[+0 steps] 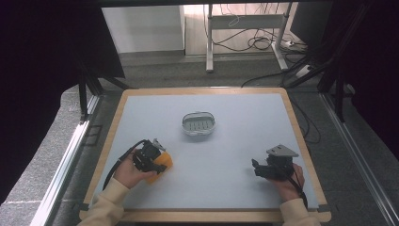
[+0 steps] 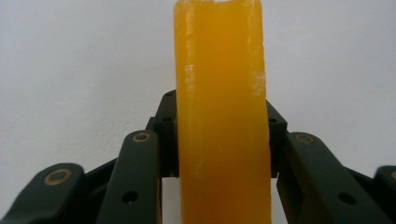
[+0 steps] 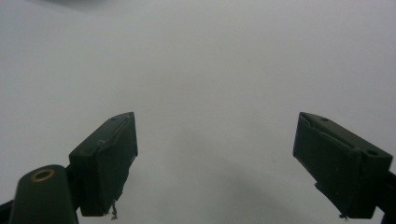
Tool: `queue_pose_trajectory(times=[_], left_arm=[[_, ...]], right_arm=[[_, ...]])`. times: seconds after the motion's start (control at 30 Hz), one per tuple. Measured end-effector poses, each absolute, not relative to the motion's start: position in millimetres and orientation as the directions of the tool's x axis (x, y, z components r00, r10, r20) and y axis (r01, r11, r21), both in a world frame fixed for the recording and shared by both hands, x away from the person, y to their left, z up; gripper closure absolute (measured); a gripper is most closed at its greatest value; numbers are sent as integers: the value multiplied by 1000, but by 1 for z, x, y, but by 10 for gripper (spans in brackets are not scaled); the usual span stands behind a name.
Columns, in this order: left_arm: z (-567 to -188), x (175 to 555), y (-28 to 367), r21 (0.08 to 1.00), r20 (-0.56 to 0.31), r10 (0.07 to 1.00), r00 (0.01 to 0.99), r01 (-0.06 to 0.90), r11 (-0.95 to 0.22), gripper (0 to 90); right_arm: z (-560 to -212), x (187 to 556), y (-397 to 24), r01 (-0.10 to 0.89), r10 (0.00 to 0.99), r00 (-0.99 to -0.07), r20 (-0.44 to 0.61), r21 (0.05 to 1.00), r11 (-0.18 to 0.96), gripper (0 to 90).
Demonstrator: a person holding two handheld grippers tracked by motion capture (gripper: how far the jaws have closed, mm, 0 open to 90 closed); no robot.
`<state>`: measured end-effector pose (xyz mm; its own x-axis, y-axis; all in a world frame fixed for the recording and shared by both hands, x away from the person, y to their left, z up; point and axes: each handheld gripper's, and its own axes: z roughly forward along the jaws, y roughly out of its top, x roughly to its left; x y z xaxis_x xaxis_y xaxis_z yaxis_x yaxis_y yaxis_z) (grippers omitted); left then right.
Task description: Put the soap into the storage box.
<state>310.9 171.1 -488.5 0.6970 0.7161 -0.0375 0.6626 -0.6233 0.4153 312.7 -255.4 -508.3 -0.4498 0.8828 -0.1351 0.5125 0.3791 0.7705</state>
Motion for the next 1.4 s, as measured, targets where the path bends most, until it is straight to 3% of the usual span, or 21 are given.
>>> queue_pose_trajectory(times=[0.53, 1.4], left_arm=[[-474, 306, 184, 459, -97, 702, 705, 658, -597, 620], [-451, 311, 183, 511, -86, 686, 722, 623, -592, 620]], right_arm=[[-507, 311, -256, 508, 883, -449, -136, 774, 377, 145], [-503, 307, -257, 486, 886, -446, -127, 796, 359, 155]])
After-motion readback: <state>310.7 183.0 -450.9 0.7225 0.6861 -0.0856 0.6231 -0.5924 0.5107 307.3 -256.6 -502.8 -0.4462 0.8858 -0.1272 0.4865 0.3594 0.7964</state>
